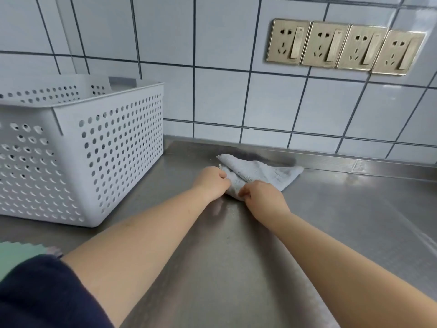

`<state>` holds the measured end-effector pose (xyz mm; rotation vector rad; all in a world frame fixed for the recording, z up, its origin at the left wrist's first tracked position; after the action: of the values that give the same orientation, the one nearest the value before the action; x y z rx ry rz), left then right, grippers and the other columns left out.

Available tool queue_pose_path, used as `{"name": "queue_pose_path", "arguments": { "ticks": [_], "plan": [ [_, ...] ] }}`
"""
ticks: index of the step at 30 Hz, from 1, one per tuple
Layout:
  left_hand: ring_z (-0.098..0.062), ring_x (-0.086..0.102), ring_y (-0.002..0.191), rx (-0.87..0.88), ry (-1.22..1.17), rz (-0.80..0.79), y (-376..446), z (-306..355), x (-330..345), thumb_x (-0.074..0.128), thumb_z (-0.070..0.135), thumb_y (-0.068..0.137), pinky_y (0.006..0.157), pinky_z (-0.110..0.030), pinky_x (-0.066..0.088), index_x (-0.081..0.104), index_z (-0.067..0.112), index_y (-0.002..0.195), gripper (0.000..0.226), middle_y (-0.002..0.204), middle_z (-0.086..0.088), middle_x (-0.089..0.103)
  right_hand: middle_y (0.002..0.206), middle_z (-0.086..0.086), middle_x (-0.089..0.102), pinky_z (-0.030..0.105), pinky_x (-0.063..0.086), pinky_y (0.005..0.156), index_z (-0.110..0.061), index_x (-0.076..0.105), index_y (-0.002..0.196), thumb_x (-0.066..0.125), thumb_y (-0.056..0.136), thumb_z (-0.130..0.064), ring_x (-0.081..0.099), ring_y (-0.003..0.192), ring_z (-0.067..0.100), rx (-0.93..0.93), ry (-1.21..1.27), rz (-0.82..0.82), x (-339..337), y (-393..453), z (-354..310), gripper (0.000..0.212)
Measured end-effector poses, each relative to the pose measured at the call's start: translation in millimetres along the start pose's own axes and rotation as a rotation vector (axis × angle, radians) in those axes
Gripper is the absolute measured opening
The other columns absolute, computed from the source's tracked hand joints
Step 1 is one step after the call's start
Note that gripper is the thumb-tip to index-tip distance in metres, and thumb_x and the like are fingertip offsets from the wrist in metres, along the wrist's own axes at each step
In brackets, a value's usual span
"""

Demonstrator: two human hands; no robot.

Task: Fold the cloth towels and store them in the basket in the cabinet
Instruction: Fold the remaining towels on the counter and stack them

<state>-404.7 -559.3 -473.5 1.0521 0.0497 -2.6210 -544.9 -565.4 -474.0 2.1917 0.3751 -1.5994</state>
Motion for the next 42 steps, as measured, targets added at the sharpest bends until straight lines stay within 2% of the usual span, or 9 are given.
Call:
{"name": "queue_pose_path", "arguments": {
  "ticks": [2, 5, 12, 17, 25, 28, 32, 38, 42],
  "plan": [
    [-0.026, 0.057, 0.079, -0.014, -0.079, 0.025, 3, 0, -1, 0.062, 0.016, 0.083, 0.068, -0.028, 0.045, 0.070, 0.018, 0.073, 0.013, 0.078, -0.005, 0.064, 0.120, 0.000, 0.061, 0.028, 0.042, 0.087, -0.028, 0.066, 0.113, 0.043, 0.091, -0.012, 0.055, 0.111, 0.022, 0.006, 0.004, -0.027, -2, 0, -1, 0.036],
    [-0.023, 0.061, 0.106, -0.049, -0.133, 0.059, 8, 1, 3, 0.067, 0.013, 0.081, 0.095, -0.033, 0.047, 0.068, 0.012, 0.101, 0.020, 0.109, -0.006, 0.068, 0.119, -0.002, 0.062, 0.026, 0.042, 0.083, -0.028, 0.064, 0.114, 0.042, 0.091, -0.012, 0.057, 0.108, 0.020, 0.025, 0.008, -0.034, -3, 2, 1, 0.036],
    [-0.013, 0.065, 0.087, 0.127, -0.225, -0.002, -7, 25, -8, 0.055, 0.006, 0.081, 0.079, -0.030, 0.055, 0.061, 0.032, 0.081, 0.027, 0.080, 0.011, 0.065, 0.129, 0.007, 0.047, 0.038, 0.048, 0.089, -0.031, 0.032, 0.143, 0.044, 0.091, -0.011, 0.056, 0.106, 0.027, -0.020, 0.005, -0.016, -27, 10, -3, 0.057],
    [-0.005, 0.061, 0.078, 0.337, -0.274, -0.046, -35, 50, -44, 0.061, 0.002, 0.083, 0.065, -0.006, 0.045, 0.064, 0.017, 0.091, 0.018, 0.085, 0.006, 0.065, 0.119, 0.002, 0.055, 0.027, 0.038, 0.081, -0.032, 0.050, 0.130, 0.042, 0.093, -0.018, 0.054, 0.108, 0.024, -0.103, 0.044, 0.099, -71, -3, -15, 0.041],
    [-0.008, 0.064, 0.058, 0.380, -0.409, -0.129, -90, 92, -103, 0.050, 0.000, 0.093, 0.058, -0.018, 0.052, 0.062, 0.014, 0.094, 0.018, 0.086, 0.002, 0.066, 0.085, 0.004, 0.069, 0.037, 0.049, 0.067, -0.021, 0.055, 0.101, 0.058, 0.082, -0.020, 0.061, 0.082, 0.033, -0.227, -0.066, 0.361, -142, -51, -44, 0.019],
    [-0.013, 0.062, 0.067, 0.470, -0.243, -0.018, -106, 103, -126, 0.054, -0.001, 0.088, 0.069, -0.024, 0.051, 0.061, 0.030, 0.091, 0.031, 0.103, 0.008, 0.065, 0.081, -0.001, 0.070, 0.037, 0.051, 0.065, -0.018, 0.056, 0.093, 0.066, 0.078, -0.015, 0.065, 0.078, 0.028, -0.331, 0.031, 0.417, -166, -78, -54, 0.018],
    [-0.003, 0.056, 0.105, 0.572, -0.069, -0.007, -127, 113, -143, 0.069, 0.011, 0.080, 0.092, -0.015, 0.042, 0.059, 0.026, 0.118, 0.042, 0.116, 0.012, 0.060, 0.075, -0.003, 0.071, 0.033, 0.052, 0.061, -0.014, 0.061, 0.091, 0.067, 0.076, -0.003, 0.067, 0.072, 0.023, -0.434, 0.083, 0.476, -188, -108, -64, 0.020],
    [-0.008, 0.061, 0.088, 0.590, -0.150, -0.006, -157, 121, -155, 0.069, 0.010, 0.081, 0.090, -0.029, 0.047, 0.059, 0.027, 0.097, 0.025, 0.085, 0.011, 0.063, 0.071, -0.011, 0.063, 0.030, 0.053, 0.066, -0.013, 0.065, 0.085, 0.062, 0.075, 0.005, 0.065, 0.069, 0.016, -0.441, 0.170, 0.520, -206, -139, -77, 0.021],
    [-0.015, 0.065, 0.090, 0.587, -0.150, 0.023, -173, 121, -162, 0.065, 0.012, 0.084, 0.083, -0.030, 0.048, 0.053, 0.031, 0.095, 0.025, 0.093, 0.005, 0.063, 0.071, -0.012, 0.058, 0.013, 0.047, 0.062, -0.020, 0.062, 0.073, 0.064, 0.071, 0.009, 0.058, 0.068, 0.002, -0.413, 0.229, 0.540, -216, -150, -80, 0.029]
  ]
}}
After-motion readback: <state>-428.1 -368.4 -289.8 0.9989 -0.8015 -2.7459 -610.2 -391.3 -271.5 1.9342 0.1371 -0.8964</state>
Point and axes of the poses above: each hand's wrist, its own y-axis towards the middle knuckle, its own x-axis out of the palm, z = x × y, the point moved 3 cm from there along y, towards the middle knuckle
